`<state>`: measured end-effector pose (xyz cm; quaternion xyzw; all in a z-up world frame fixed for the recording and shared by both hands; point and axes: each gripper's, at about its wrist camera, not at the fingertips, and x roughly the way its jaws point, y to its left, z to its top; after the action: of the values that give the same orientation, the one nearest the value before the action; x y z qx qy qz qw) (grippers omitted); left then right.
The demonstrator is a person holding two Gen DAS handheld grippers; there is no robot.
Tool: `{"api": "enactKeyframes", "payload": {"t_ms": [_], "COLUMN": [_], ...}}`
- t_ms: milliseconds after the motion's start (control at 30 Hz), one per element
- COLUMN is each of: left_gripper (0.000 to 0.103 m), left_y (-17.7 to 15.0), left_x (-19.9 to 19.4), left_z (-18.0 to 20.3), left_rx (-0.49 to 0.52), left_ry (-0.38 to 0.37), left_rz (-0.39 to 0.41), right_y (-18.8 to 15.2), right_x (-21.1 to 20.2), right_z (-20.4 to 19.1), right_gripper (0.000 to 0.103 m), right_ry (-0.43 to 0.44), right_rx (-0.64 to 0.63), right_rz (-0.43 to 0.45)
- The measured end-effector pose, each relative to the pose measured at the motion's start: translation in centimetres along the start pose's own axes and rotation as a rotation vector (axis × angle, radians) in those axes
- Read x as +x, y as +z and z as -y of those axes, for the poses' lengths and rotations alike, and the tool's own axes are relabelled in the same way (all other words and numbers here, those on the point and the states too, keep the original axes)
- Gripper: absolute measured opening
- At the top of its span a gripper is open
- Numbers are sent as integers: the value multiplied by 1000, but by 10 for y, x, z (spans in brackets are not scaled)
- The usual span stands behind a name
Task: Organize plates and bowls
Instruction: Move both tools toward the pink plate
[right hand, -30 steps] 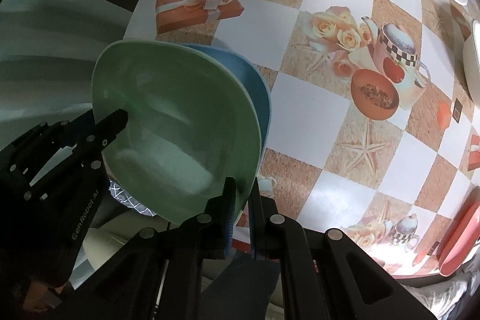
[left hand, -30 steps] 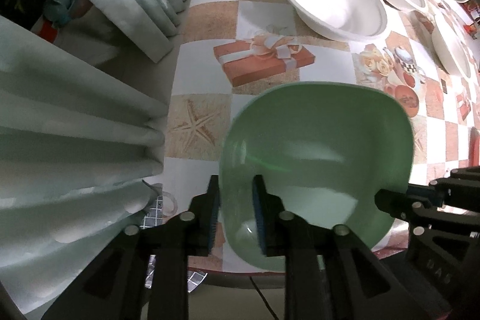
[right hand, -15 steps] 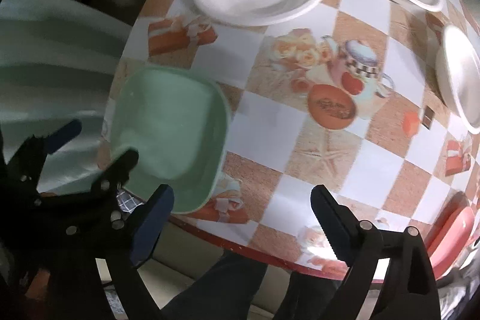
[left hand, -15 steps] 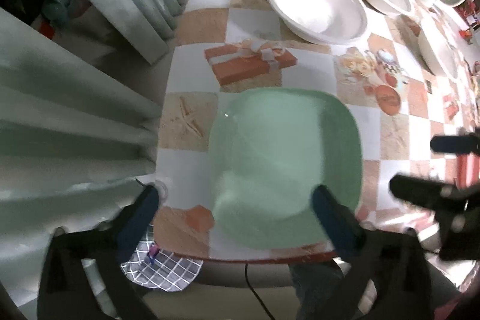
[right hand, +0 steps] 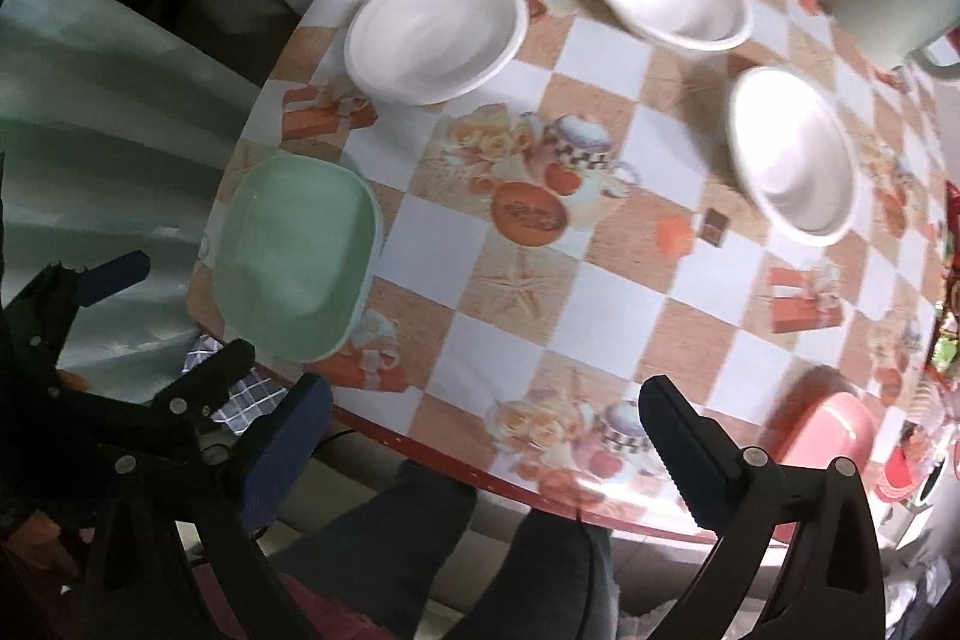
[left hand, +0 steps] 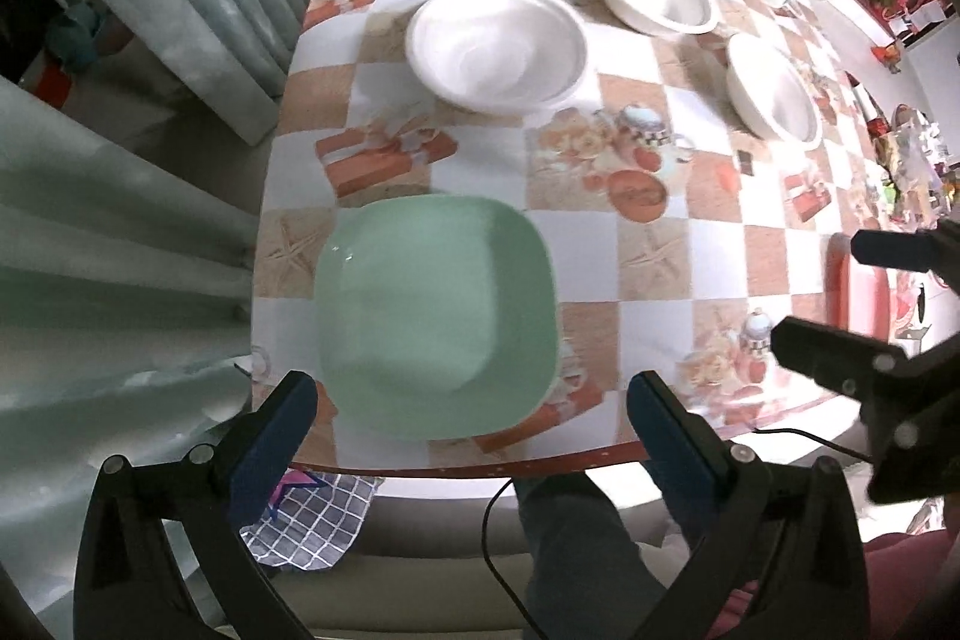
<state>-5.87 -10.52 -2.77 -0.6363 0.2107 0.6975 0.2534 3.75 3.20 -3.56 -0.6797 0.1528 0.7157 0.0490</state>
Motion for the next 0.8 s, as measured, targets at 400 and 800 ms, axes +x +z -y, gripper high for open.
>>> {"api": "enactKeyframes", "payload": {"t_ms": [400,800], "left_gripper": [103,103], "left_y": [26,42], "left_x": [-19,-23], "left_z": [40,96], "left_rx": [94,225], "left_ry": [50,66], "left_rz": [49,62], "right_y": [-6,-27], "right_x": [-28,-43], "right_z": [41,93], "right_gripper": [103,103], "right_ry": [-3,1], "right_rx": [96,225], "right_rz": [60,95]}}
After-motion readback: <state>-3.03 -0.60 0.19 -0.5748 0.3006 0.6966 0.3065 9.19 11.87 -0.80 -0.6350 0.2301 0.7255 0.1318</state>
